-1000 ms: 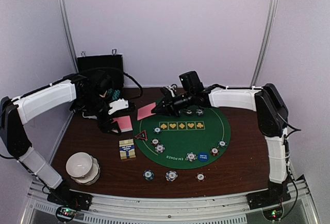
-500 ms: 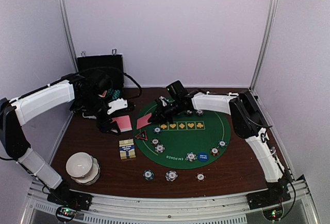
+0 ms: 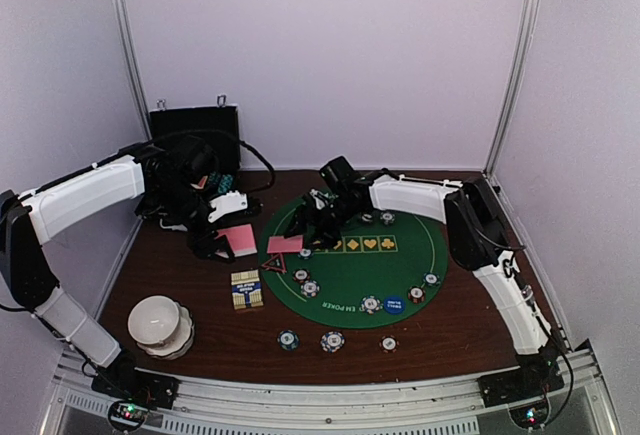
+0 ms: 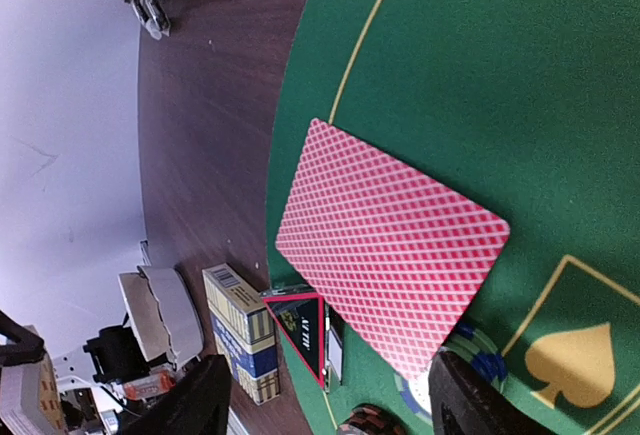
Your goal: Distribute texas hold em gaming equipment
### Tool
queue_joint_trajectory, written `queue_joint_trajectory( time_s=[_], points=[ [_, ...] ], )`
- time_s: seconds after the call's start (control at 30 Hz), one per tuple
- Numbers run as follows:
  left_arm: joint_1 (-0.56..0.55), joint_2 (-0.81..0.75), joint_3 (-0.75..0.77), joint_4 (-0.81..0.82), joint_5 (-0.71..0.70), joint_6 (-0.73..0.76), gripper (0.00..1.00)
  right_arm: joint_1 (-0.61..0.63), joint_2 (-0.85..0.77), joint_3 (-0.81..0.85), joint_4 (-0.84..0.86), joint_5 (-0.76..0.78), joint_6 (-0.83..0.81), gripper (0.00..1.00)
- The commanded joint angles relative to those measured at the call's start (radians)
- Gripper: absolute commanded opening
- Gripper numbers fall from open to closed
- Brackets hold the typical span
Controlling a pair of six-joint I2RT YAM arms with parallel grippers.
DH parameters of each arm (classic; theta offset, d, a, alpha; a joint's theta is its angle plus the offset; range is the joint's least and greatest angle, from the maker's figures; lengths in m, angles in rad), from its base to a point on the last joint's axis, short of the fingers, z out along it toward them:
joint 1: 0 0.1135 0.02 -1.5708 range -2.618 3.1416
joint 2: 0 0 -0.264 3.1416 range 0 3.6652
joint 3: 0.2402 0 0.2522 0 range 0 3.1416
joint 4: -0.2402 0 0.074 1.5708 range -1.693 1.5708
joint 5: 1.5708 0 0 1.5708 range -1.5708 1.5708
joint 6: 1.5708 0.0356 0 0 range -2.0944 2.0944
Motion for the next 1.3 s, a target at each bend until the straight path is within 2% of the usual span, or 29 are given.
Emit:
queue_joint_trajectory(
  time_s=[0.0,0.2,0.47,0.67,0.87,1.27],
  points=[
    [0.006,-0.012,0.011,0.008,0.034,-0.011,0.0,0.003,-0.119,0.013,-0.1,0.097,-0.083,0.81],
    [0.006,-0.007,0.02,0.007,0.032,-0.02,0.0,0.006,-0.236,-0.086,-0.013,0.082,-0.065,0.9],
    [0.006,0.009,0.039,0.008,0.035,-0.033,0.0,0.046,-0.382,-0.317,0.27,-0.05,0.096,0.92],
    [0.006,0.018,0.058,0.008,0.036,-0.04,0.0,0.1,-0.431,-0.452,0.474,-0.111,0.217,0.92],
    [0.006,0.025,0.067,0.007,0.04,-0.046,0.0,0.14,-0.425,-0.489,0.613,-0.142,0.29,0.89],
    [0.006,0.023,0.072,0.008,0.047,-0.048,0.0,0.17,-0.365,-0.46,0.69,-0.172,0.36,0.84]
  ],
)
